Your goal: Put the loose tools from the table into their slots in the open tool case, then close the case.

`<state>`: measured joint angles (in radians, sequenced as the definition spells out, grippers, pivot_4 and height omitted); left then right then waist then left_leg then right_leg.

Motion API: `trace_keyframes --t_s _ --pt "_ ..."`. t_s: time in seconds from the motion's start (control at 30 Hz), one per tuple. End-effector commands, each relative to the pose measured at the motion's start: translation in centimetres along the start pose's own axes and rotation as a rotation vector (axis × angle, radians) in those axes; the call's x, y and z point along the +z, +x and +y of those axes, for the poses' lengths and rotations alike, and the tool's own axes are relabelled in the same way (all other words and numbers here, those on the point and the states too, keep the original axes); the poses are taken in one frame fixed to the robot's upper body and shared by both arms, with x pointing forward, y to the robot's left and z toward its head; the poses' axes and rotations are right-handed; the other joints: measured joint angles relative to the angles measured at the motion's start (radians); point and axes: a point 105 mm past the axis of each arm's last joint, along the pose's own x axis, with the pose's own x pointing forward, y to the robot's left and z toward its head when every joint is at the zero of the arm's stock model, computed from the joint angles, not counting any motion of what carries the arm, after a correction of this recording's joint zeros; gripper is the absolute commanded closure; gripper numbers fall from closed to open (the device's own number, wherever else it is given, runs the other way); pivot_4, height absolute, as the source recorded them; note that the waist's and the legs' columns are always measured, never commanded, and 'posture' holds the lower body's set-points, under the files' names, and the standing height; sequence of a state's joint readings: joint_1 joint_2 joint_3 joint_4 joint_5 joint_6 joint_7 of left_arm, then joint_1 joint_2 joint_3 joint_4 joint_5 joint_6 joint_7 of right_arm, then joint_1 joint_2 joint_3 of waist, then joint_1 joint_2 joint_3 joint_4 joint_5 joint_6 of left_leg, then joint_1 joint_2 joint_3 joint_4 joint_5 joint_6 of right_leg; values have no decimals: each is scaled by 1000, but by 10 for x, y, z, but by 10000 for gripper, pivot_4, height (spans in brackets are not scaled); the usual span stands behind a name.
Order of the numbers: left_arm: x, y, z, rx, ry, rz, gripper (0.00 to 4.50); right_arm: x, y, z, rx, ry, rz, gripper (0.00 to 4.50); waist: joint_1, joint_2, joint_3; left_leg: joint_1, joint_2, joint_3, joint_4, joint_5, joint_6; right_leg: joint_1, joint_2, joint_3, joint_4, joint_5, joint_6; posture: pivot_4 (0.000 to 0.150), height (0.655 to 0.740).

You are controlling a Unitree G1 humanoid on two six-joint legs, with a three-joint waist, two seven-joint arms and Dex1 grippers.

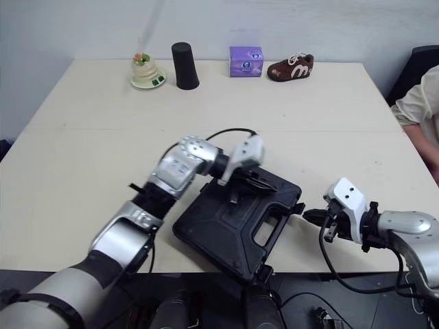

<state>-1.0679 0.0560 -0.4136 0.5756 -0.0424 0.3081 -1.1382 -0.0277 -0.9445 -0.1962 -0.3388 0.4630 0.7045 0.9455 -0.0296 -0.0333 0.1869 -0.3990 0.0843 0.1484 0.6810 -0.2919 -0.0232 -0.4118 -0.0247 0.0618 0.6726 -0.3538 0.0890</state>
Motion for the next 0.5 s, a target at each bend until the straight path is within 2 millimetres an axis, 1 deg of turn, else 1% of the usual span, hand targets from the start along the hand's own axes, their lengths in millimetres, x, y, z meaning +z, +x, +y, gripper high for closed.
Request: trace_keyframes --t_s 0.03,0.1,0.2,0.3,0.33,0.43,0.5 --pt "-34 9 -2 -14 84 177 44710 11 -1 2 -7 -29 -26 45000 0 0 0 0 0 0 0 0 0 0 0 0 0 0 0 1500 7304" --pt "-51 11 -10 -68 110 248 44710 13 0 2 -9 -32 -30 45000 0 0 0 3 0 0 0 0 0 3 0 0 0 0 0 1500 7304" --pt "-65 13 -17 -103 152 298 44710 17 0 3 -9 -33 -43 45000 0 0 -2 13 0 -2 -2 -1 1 17 0 0 -6 0 -1 1500 7304" --pt "-72 14 -14 -75 172 326 44710 25 5 5 4 -29 -71 45000 1 -2 -9 14 0 -4 -4 -2 2 20 0 0 -10 0 -1 1500 7304" --pt "-72 14 -15 -82 188 325 44710 27 7 6 10 -30 -80 45000 1 -3 -11 14 0 -4 -4 -3 3 20 -1 0 -10 0 -1 1500 7304" --pt "-71 14 -18 -98 164 315 44710 36 11 9 29 -28 -109 45000 -2 -9 -16 14 1 -4 -3 -3 3 20 -1 0 -11 0 -1 1500 7304" --pt "-71 13 -16 -87 164 318 44710 42 12 12 43 -19 -127 45000 -4 -10 -17 14 1 -4 -4 -3 3 20 -1 0 -10 0 -1 1500 7304"
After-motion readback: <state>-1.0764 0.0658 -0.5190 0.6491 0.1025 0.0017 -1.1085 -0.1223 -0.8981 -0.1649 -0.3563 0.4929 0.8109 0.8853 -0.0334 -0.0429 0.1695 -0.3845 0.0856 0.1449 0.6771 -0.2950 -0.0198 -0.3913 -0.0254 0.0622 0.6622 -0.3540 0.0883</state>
